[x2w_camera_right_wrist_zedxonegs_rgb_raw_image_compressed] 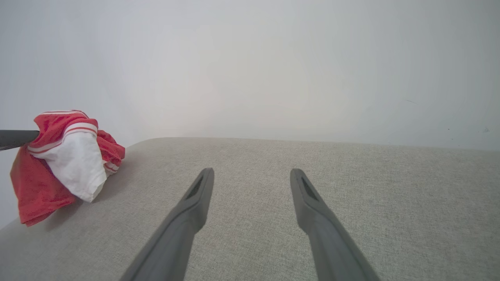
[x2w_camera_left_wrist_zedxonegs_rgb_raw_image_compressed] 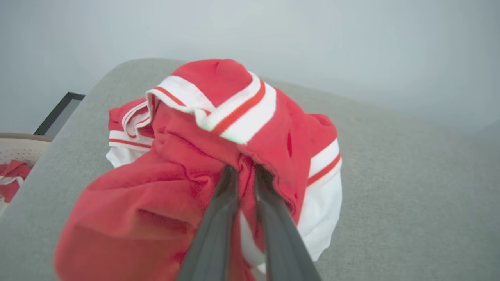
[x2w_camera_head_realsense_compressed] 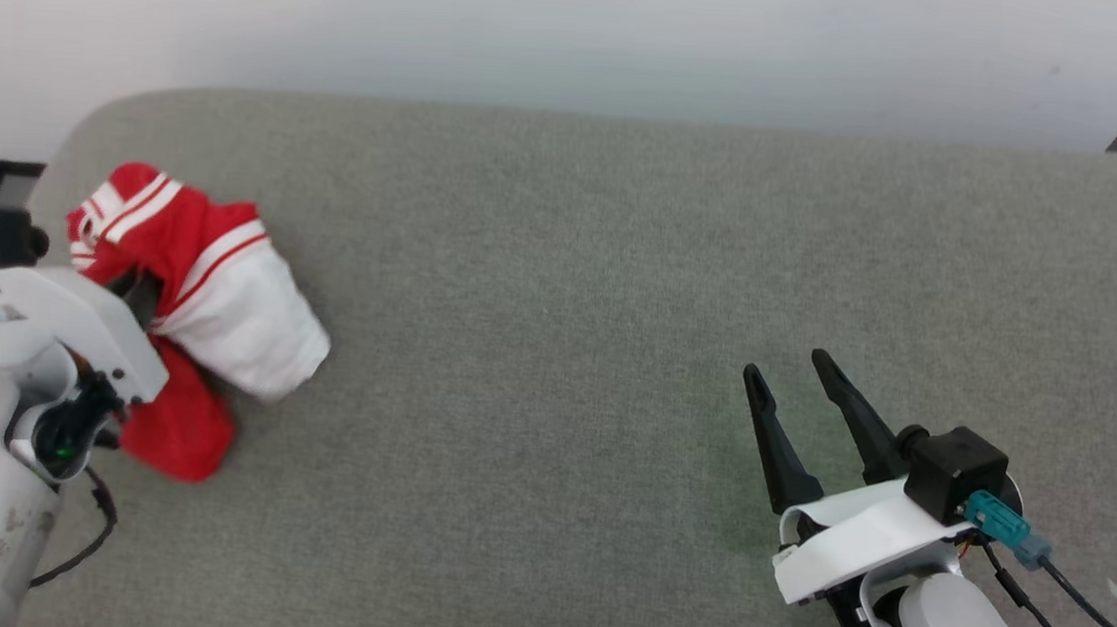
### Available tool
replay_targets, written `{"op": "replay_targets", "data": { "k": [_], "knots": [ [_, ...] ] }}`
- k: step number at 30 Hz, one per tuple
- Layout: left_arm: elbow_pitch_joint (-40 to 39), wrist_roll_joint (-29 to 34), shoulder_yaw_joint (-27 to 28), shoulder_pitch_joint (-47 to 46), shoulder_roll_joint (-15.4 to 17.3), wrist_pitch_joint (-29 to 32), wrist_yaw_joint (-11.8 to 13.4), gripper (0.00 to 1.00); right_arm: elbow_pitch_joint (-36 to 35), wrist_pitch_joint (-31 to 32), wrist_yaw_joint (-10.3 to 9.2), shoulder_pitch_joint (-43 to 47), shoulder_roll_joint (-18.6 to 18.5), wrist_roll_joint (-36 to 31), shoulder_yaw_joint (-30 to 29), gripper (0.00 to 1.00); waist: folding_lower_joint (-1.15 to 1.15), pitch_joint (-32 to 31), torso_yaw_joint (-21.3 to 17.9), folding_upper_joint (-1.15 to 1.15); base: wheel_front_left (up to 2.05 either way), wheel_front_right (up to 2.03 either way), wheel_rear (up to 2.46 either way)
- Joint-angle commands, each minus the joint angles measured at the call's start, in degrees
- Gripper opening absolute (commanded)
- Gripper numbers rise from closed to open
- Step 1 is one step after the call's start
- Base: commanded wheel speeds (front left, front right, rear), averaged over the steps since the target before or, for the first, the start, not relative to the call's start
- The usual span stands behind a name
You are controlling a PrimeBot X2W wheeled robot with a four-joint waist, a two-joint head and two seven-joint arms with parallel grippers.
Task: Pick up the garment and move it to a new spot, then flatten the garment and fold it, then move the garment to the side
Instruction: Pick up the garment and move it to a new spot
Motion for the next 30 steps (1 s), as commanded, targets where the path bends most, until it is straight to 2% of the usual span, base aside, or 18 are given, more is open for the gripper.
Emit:
{"op": "replay_targets", "data": {
  "k": [1,7,12,14,19,24,30],
  "knots": [
    [-2.68,-1.65,-1.19,0.58,0.64,-1.24,-0.22,0.00,-0.20,-0.05,0.02,1.12,0.30,0.70,-0.50,1.00,0.00,-2.37,0.74,0.00,0.00,0.00,0.00],
    [-15.05,-6.71,-6.22,0.54,1.66,-1.92,-0.22,0.00,-0.86,-0.05,0.02,2.77,0.88,1.29,-3.19,1.00,0.00,-4.41,-0.67,0.00,0.00,0.00,0.00],
    [-29.56,-11.26,-11.01,-0.15,2.12,-0.40,-0.22,0.00,-2.12,-0.05,0.02,4.27,1.19,1.59,-6.62,1.00,0.00,-4.48,-3.10,0.00,0.00,0.00,0.00],
    [-32.15,-11.41,-12.03,-0.47,2.50,-0.18,-0.22,0.00,-2.37,-0.05,0.02,4.57,1.25,1.56,-7.30,1.00,0.00,-4.34,-3.72,0.00,0.00,0.00,0.00],
    [-41.55,-13.53,-16.61,-2.24,1.13,1.51,-0.20,0.00,-3.98,-0.04,0.02,5.37,1.49,1.91,-10.92,1.00,0.00,-3.08,-7.31,0.00,0.00,0.00,0.00],
    [-42.73,-13.64,-22.24,-5.25,-3.83,3.25,-0.19,0.00,-6.15,-0.05,0.02,5.64,1.82,2.50,-15.24,1.00,0.00,-0.64,-10.94,0.00,0.00,0.00,0.00],
    [-35.22,-13.49,-29.59,-10.44,-12.17,4.96,-0.19,0.00,-7.94,-0.05,0.02,4.97,2.11,3.82,-18.54,1.00,0.00,3.33,-15.99,0.00,0.00,0.00,0.00]
  ]
}}
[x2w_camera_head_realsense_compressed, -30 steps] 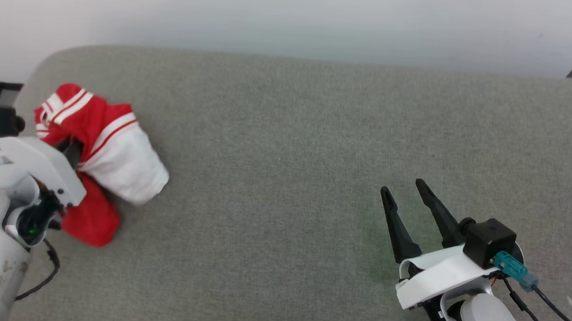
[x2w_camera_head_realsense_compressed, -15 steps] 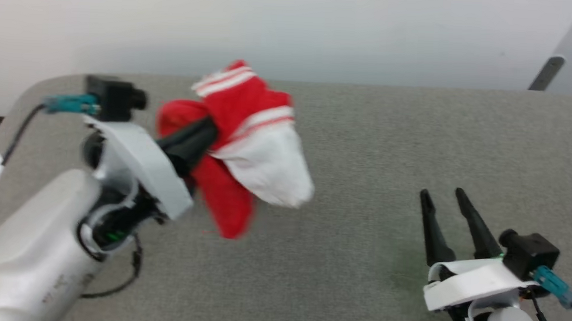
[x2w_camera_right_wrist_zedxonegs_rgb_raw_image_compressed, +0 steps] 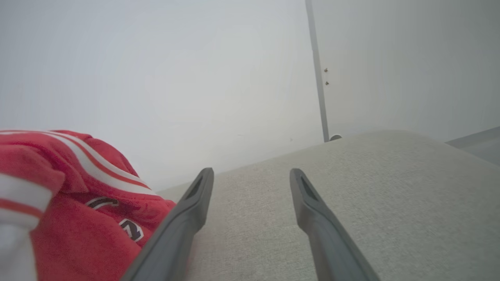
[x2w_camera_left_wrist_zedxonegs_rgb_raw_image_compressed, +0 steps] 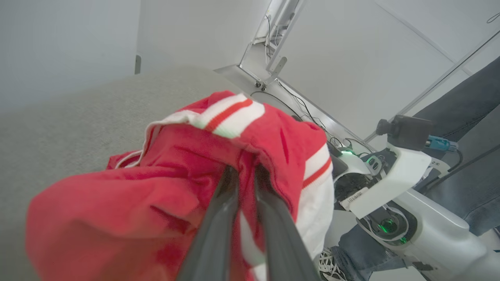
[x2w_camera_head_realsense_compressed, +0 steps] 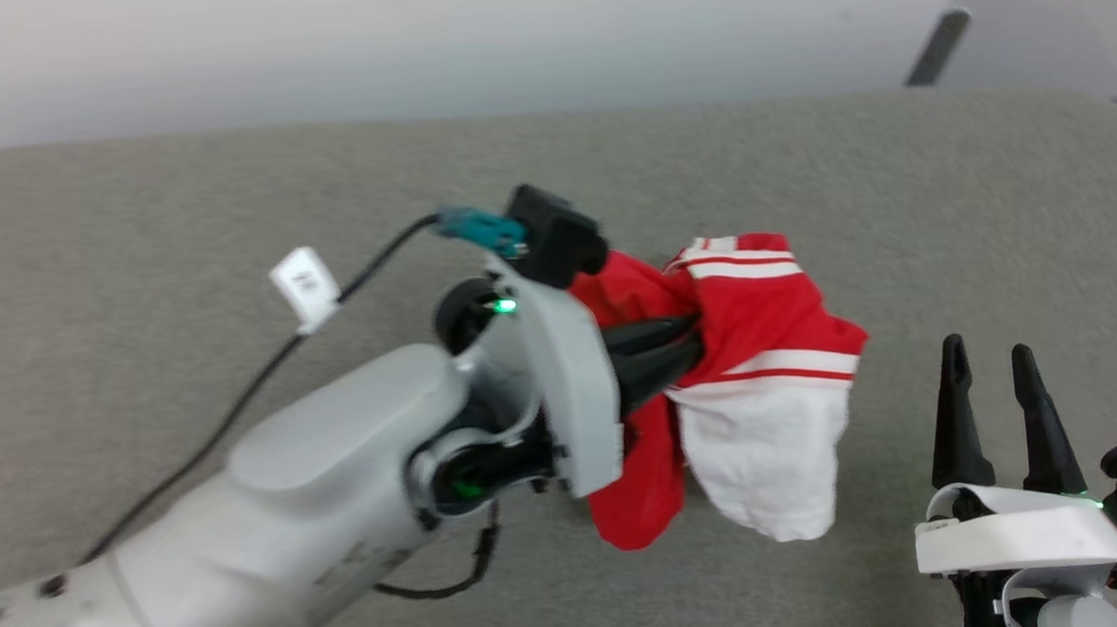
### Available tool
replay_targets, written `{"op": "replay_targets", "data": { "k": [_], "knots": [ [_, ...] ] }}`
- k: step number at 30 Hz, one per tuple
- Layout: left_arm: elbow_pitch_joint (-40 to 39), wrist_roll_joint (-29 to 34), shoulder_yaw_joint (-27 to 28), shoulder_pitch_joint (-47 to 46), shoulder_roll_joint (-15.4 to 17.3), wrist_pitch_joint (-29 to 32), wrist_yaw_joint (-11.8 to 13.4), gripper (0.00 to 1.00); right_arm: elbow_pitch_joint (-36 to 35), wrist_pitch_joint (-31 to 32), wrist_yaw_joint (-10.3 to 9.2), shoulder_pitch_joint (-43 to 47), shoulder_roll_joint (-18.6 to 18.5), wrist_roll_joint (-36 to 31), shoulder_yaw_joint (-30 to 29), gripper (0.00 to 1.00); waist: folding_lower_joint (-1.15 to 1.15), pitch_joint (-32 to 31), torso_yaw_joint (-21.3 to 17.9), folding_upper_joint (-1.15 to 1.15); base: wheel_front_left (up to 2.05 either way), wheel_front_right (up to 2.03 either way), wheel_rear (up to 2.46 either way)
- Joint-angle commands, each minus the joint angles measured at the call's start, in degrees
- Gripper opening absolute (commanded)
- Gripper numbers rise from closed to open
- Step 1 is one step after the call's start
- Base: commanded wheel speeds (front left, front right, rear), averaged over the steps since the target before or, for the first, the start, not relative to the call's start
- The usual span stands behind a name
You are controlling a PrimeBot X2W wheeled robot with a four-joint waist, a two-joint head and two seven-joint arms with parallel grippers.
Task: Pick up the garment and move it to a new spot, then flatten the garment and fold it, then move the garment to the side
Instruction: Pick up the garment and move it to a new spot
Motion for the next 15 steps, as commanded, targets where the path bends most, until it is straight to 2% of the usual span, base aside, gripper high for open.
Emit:
{"op": "replay_targets", "data": {
  "k": [1,8,15],
  "knots": [
    [2.13,-0.85,-0.85,-1.43,-1.56,0.15,-0.15,0.00,-0.35,-0.05,0.02,-0.69,0.15,1.00,-0.34,1.00,0.00,4.26,-4.79,0.00,0.00,0.00,0.00],
    [17.20,-1.13,-5.82,-6.45,-6.74,-1.15,-0.14,0.00,-0.62,-0.05,0.02,-2.73,0.19,5.99,1.07,1.00,0.00,9.20,-12.04,0.00,0.00,0.00,0.00],
    [30.23,0.78,-12.15,-8.15,-6.38,0.93,-0.13,0.00,-0.52,-0.05,0.02,-4.21,0.22,10.05,2.89,1.00,0.00,13.38,-18.58,0.00,0.00,0.00,0.00]
  ]
}}
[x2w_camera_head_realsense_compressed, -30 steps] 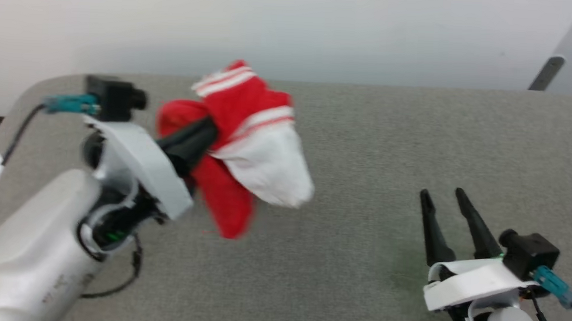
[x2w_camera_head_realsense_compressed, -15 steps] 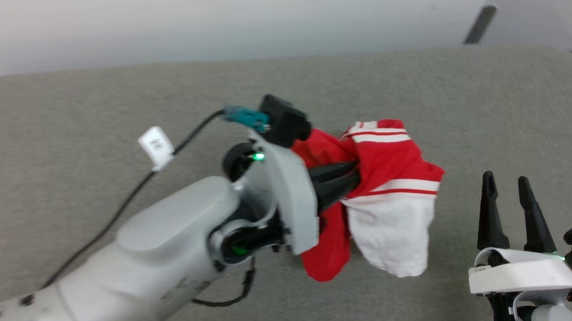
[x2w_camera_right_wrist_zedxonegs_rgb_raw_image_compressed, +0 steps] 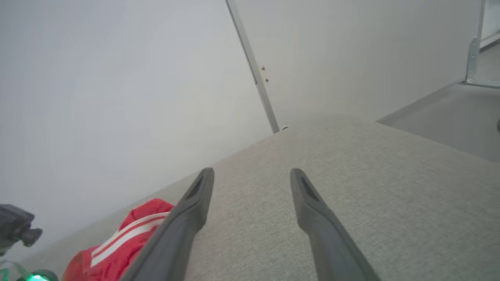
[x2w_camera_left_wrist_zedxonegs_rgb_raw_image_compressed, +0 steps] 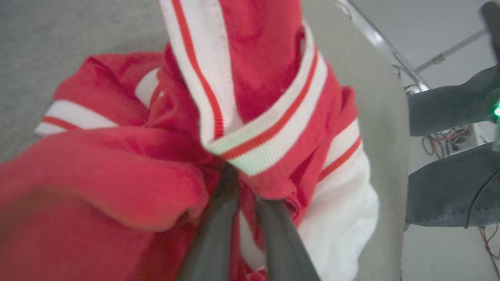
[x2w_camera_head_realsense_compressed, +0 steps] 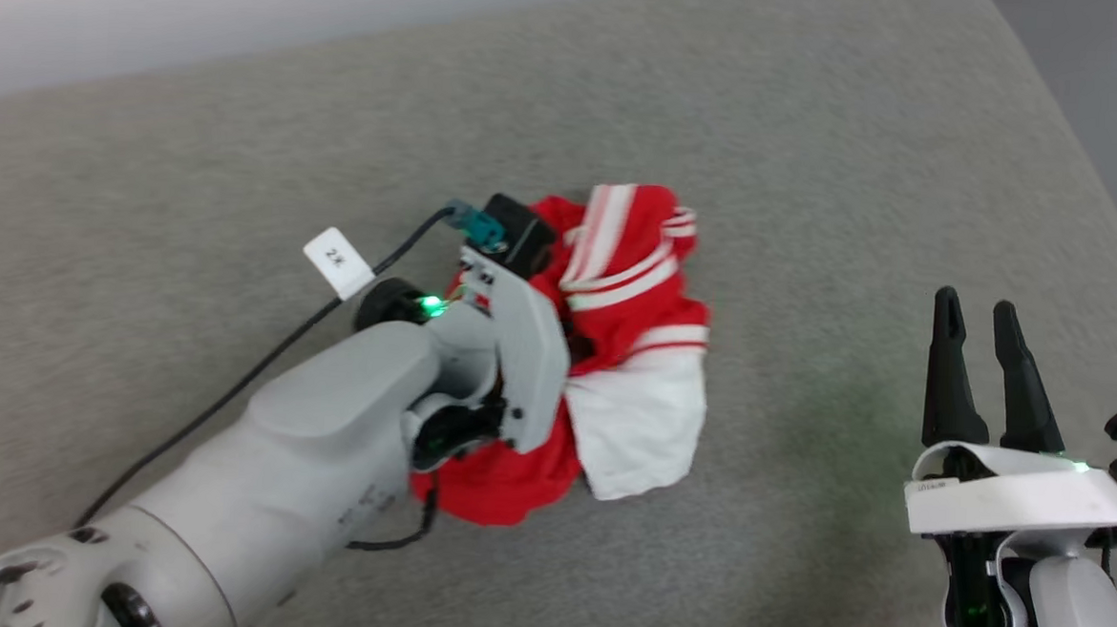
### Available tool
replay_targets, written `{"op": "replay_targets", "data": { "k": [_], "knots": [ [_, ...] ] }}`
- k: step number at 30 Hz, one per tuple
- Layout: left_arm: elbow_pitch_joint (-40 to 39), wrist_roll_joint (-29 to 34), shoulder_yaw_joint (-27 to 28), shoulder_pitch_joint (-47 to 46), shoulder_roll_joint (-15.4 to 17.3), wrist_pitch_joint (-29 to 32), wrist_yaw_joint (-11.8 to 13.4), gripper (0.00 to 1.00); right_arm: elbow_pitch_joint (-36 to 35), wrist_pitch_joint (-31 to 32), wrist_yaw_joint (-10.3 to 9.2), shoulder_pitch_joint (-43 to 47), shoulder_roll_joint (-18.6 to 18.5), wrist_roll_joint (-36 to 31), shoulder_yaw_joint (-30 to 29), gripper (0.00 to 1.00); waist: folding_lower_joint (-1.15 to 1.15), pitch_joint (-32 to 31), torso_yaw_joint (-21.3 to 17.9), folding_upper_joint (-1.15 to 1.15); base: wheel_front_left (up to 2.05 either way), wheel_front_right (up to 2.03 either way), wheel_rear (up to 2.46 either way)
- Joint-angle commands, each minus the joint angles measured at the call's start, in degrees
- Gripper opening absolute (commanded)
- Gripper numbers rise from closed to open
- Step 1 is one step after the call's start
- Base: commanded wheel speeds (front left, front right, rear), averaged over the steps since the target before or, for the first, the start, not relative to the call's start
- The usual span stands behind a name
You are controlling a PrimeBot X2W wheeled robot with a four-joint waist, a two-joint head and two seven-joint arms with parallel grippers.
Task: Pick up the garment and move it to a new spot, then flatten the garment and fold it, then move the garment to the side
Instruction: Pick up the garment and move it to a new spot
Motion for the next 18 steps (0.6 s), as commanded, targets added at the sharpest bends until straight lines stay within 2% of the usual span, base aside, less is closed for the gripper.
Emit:
{"op": "replay_targets", "data": {
  "k": [1,7,13,14,15,16,18],
  "knots": [
    [2.17,0.96,-0.95,-0.33,0.71,1.43,-0.10,0.00,-0.18,-0.05,0.02,-0.99,0.22,0.57,0.48,1.00,0.00,5.74,-6.66,0.00,0.00,0.00,0.00],
    [6.52,4.55,-3.27,2.61,2.19,7.31,0.30,0.00,-0.93,-0.05,0.02,-1.75,0.23,2.15,0.64,1.00,0.00,7.71,-9.35,0.00,0.00,0.00,0.00],
    [6.32,9.82,-4.29,5.27,3.04,10.98,0.46,0.01,-1.35,-0.05,0.02,-1.84,0.21,1.72,0.82,1.00,0.00,7.61,-8.46,0.00,0.00,0.00,0.00],
    [5.96,10.49,-4.40,5.54,2.98,11.15,0.46,0.33,-1.34,-0.04,0.02,-1.84,0.21,1.34,0.89,1.00,0.00,7.30,-7.89,0.00,0.00,0.00,0.00],
    [5.51,10.74,-4.44,5.55,2.87,10.67,0.46,0.55,-1.33,-0.05,0.02,-1.81,0.21,1.01,1.01,1.00,0.00,6.94,-7.19,0.00,0.00,0.00,0.00],
    [5.06,10.99,-4.45,5.33,2.74,9.65,0.43,1.00,-1.29,-0.05,0.02,-1.75,0.20,0.66,1.22,1.00,0.00,6.53,-6.38,0.00,0.00,0.00,0.00],
    [3.88,10.60,-4.31,4.54,2.16,7.62,0.43,1.00,-1.16,-0.05,0.02,-1.64,0.20,-0.55,1.53,1.00,0.00,5.50,-4.46,0.00,0.00,0.00,0.00]
  ]
}}
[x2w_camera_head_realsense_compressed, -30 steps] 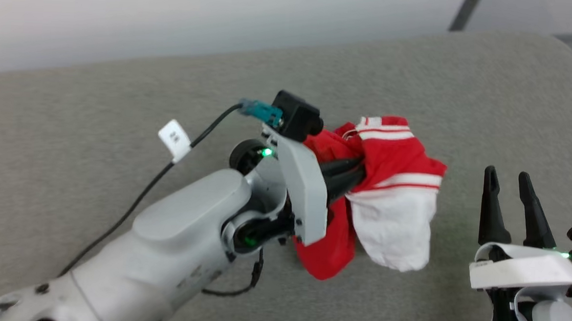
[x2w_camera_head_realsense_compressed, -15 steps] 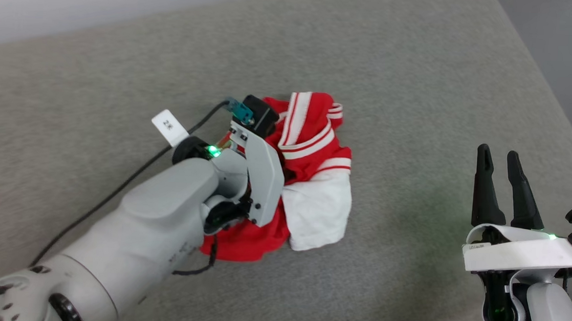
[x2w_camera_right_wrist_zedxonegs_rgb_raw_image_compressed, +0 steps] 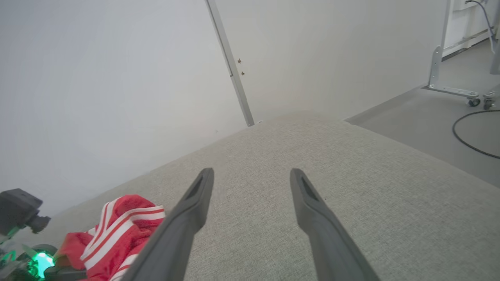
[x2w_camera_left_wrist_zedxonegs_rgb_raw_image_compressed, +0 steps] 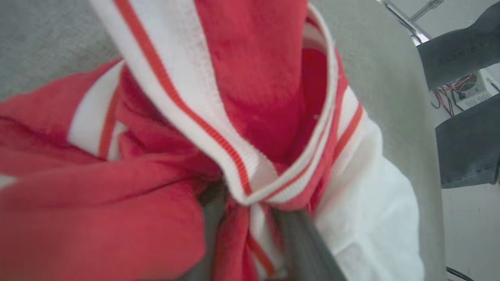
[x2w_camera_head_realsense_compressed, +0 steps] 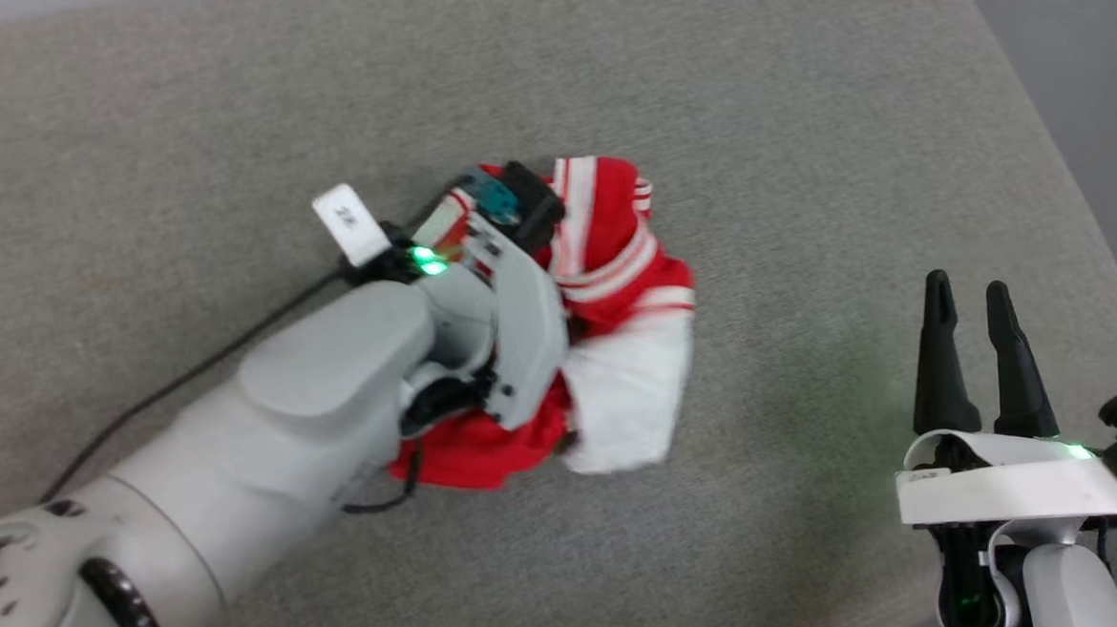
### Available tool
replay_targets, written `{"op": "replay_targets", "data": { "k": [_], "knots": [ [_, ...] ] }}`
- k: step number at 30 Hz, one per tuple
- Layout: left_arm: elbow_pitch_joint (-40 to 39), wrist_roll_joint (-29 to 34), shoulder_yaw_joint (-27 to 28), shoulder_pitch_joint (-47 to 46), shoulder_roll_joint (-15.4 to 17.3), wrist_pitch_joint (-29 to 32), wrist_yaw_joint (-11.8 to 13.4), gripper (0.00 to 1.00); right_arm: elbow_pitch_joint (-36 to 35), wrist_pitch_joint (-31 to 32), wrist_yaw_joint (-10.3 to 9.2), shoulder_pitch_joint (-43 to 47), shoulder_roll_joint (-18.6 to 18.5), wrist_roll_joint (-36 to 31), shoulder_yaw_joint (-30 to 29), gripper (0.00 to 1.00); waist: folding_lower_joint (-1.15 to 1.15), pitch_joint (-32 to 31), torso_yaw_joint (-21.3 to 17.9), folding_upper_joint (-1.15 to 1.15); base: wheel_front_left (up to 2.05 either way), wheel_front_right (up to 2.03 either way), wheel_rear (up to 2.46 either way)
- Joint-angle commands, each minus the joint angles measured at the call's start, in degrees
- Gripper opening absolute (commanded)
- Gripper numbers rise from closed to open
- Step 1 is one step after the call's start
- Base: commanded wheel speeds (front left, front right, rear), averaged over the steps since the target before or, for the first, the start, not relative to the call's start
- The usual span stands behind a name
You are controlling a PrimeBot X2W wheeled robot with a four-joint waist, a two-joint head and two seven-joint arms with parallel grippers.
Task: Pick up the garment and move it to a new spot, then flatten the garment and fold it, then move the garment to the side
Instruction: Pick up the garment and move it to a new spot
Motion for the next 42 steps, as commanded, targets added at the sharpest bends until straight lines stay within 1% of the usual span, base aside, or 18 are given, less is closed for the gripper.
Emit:
{"op": "replay_targets", "data": {
  "k": [1,4,8,14,17,19,21,24,27,28,29,33,35,40,42],
  "knots": [
    [2.25,-0.08,-3.67,6.34,-0.23,0.05,1.11,1.00,0.05,-0.05,0.02,-0.23,0.13,-1.30,0.27,1.00,0.00,-2.68,4.12,0.00,0.00,0.00,0.00],
    [0.26,0.25,-3.09,4.31,-0.56,-4.22,1.07,1.00,0.41,-0.05,0.02,-0.05,0.09,-3.27,0.36,1.00,0.00,-4.74,7.60,0.00,0.00,0.00,0.00],
    [-2.65,-4.01,-2.58,3.17,-0.74,-10.48,0.88,1.00,1.04,-0.05,0.02,0.79,0.05,-6.34,0.25,1.00,0.00,-7.91,12.28,0.00,0.00,0.00,0.00],
    [-7.83,-12.13,-1.18,5.16,-0.43,-19.41,0.68,1.00,2.34,-0.05,0.02,2.81,0.03,-10.34,-0.63,1.00,0.00,-12.32,18.94,0.00,0.00,0.00,0.00],
    [-10.56,-15.50,-0.38,7.51,1.04,-23.48,0.68,1.00,2.95,-0.05,0.02,4.17,-0.47,-11.87,-1.32,1.00,0.00,-14.25,21.86,0.00,0.00,0.00,0.00],
    [-11.20,-15.81,-0.69,9.57,2.56,-25.76,0.69,1.00,3.40,-0.05,0.02,5.13,-1.07,-12.51,-1.38,1.00,0.00,-15.61,23.53,0.00,0.00,0.00,0.00],
    [-10.40,-14.71,-1.06,11.74,3.83,-27.90,0.69,1.00,3.78,-0.05,0.02,6.20,-1.85,-12.91,-1.39,1.00,0.00,-16.89,24.99,0.00,0.00,0.00,0.00],
    [-8.66,-15.61,-0.22,15.92,4.52,-30.32,0.68,1.00,4.43,-0.05,0.02,8.29,-3.26,-13.39,-1.64,1.00,0.00,-18.59,26.95,0.00,0.00,0.00,0.00],
    [-6.07,-14.24,1.45,19.67,6.07,-31.26,0.68,1.00,4.77,-0.05,0.02,10.42,-4.61,-13.80,-2.34,1.00,0.00,-20.00,28.87,0.00,0.00,0.00,0.00],
    [-5.04,-12.91,2.87,20.54,6.19,-31.32,0.69,1.00,4.81,-0.05,0.02,11.41,-5.09,-13.83,-2.98,1.00,0.00,-20.48,29.69,0.00,0.00,0.00,0.00],
    [-5.04,-12.91,2.87,20.54,6.19,-31.32,0.69,1.00,4.81,-0.05,0.02,11.41,-5.09,-13.83,-2.98,1.00,0.00,-20.48,29.69,0.00,0.00,0.00,0.00],
    [-3.69,-6.58,13.12,27.33,5.16,-31.27,0.75,1.00,4.74,-0.05,0.02,15.63,-6.34,-13.76,-5.12,1.00,0.00,-22.32,32.61,0.00,0.00,0.00,0.00],
    [-4.27,-3.20,18.60,30.73,5.49,-31.29,0.74,1.00,4.37,-0.05,0.02,17.63,-6.70,-13.69,-6.11,1.00,0.00,-23.12,33.64,0.00,0.00,0.00,0.00],
    [-8.22,4.87,32.73,40.93,5.29,-31.31,0.73,1.00,3.63,-0.05,0.02,21.67,-6.83,-14.20,-8.37,1.00,0.00,-24.49,35.22,0.00,0.00,0.00,0.00],
    [-10.48,8.93,38.07,44.38,5.09,-31.31,1.27,1.00,3.29,-0.05,0.02,22.67,-6.92,-14.17,-8.94,1.00,0.00,-24.78,35.45,0.00,0.00,0.00,0.00]
  ]
}}
